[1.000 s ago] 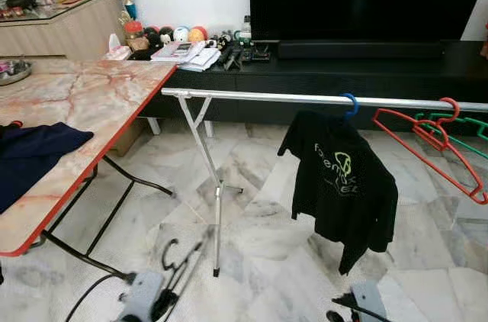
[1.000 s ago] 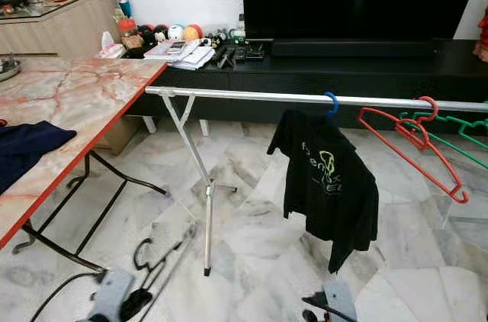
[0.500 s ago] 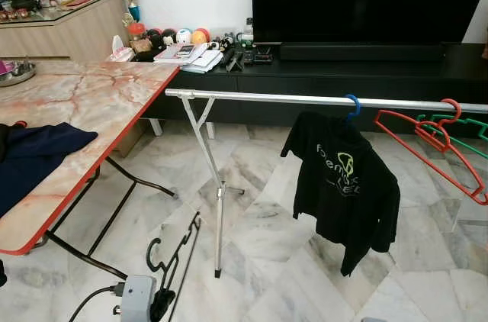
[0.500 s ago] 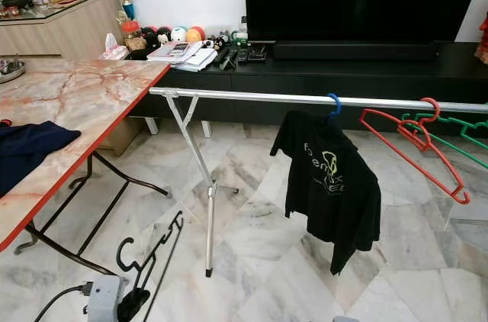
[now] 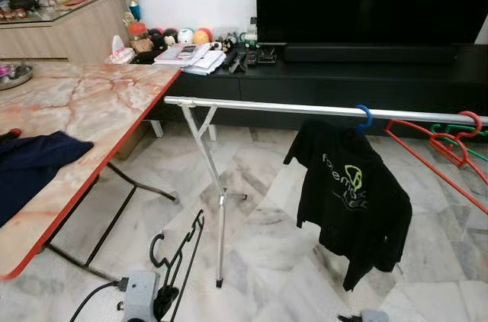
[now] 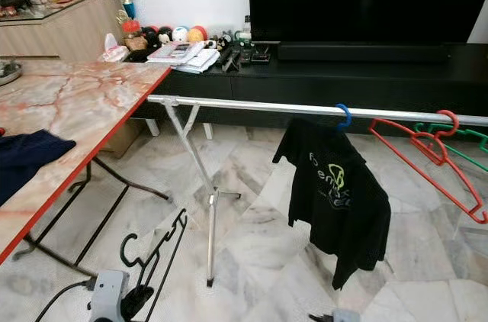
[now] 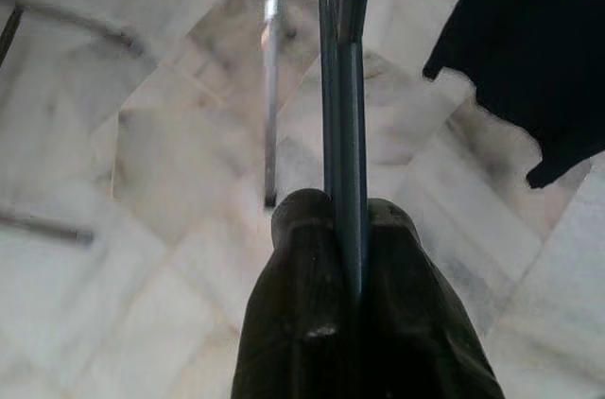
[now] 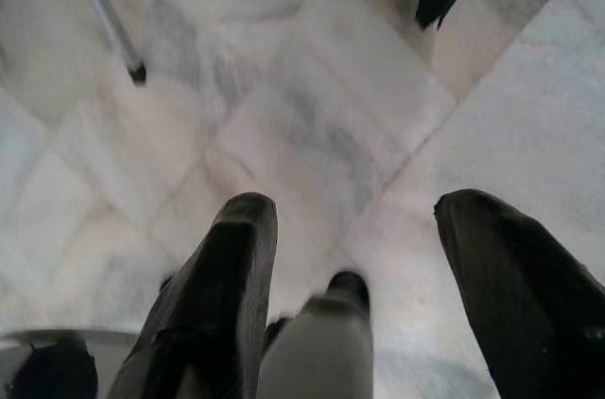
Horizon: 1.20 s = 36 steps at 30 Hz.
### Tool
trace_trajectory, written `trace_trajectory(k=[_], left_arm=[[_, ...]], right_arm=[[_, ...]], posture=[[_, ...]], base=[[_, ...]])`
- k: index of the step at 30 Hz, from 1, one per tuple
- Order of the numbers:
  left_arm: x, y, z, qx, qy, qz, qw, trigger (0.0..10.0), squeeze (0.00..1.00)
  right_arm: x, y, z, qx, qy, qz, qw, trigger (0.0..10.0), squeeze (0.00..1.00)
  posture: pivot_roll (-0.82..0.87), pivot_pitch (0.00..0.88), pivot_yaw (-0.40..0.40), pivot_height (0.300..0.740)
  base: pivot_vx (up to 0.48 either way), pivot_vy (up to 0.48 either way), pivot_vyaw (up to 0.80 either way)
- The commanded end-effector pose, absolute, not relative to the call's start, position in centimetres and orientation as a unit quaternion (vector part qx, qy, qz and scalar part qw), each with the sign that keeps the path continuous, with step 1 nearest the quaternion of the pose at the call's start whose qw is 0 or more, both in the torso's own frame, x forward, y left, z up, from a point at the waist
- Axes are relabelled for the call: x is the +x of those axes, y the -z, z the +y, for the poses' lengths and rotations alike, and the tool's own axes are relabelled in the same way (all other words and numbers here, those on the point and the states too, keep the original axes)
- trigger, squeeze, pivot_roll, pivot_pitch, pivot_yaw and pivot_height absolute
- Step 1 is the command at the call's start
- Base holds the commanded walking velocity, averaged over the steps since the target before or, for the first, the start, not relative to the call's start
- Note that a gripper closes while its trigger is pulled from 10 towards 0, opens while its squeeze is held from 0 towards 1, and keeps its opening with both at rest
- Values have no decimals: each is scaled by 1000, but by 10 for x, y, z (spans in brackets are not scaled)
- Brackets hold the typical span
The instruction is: Hang hanger
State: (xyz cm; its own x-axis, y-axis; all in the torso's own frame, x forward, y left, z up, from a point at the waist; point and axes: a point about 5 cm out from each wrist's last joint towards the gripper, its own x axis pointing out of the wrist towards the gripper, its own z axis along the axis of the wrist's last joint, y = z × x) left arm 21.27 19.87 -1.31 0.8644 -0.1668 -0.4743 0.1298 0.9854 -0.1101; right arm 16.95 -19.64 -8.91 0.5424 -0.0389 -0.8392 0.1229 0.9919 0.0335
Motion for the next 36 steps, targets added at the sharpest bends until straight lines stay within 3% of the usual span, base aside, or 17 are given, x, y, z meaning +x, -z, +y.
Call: trace_trajectory(k=[1,9,24,36], left_arm=[[215,11,195,-42,86,246,965,10000,0],[218,8,192,-39,93,240,965,10000,0],[222,4,193,-42,75,226,970,10000,0],[221,5,217,-40,-21,217,975,10000,0]], right_arm=[[160,93,-201,40,48,491,869,10000,0],[156,94,-201,25,44,499,865,10000,0],[158,94,-200,13,32,496,868,10000,0],[158,93,-206,-11,20,498,867,10000,0]], posture=[[-9,28,71,740],[-9,29,72,740],[-10,23,63,740],[-15,0,32,740]], base=[[334,0,0],[330,0,0],[0,0,0],[0,0,0]])
